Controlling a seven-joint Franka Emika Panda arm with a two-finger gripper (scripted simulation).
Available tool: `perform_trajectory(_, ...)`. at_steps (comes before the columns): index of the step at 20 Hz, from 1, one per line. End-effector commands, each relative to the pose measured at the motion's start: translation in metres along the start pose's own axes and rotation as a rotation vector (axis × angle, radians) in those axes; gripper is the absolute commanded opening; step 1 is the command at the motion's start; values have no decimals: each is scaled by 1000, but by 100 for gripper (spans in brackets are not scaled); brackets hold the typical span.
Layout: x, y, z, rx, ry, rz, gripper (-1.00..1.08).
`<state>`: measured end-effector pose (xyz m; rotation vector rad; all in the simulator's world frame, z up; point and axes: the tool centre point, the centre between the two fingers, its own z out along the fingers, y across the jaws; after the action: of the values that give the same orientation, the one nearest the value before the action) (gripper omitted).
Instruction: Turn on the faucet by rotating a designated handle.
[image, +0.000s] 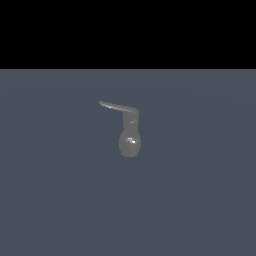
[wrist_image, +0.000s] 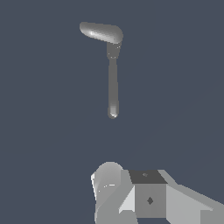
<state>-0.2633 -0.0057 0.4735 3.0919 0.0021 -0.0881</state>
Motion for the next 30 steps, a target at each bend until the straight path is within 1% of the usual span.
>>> perform_trajectory(1,0,0,0,0,0,0,-100)
perform_trajectory(10,12,8,-3,17,20,34,-100)
perform_trajectory(14,12,8,-3,17,20,34,-100)
perform_trajectory(18,18,7,-2,28,19,50,-100)
perform_trajectory(24,37,2,3,62,14,106,-100)
perform_trajectory(30,69,-6,13,112,-1,207,-100)
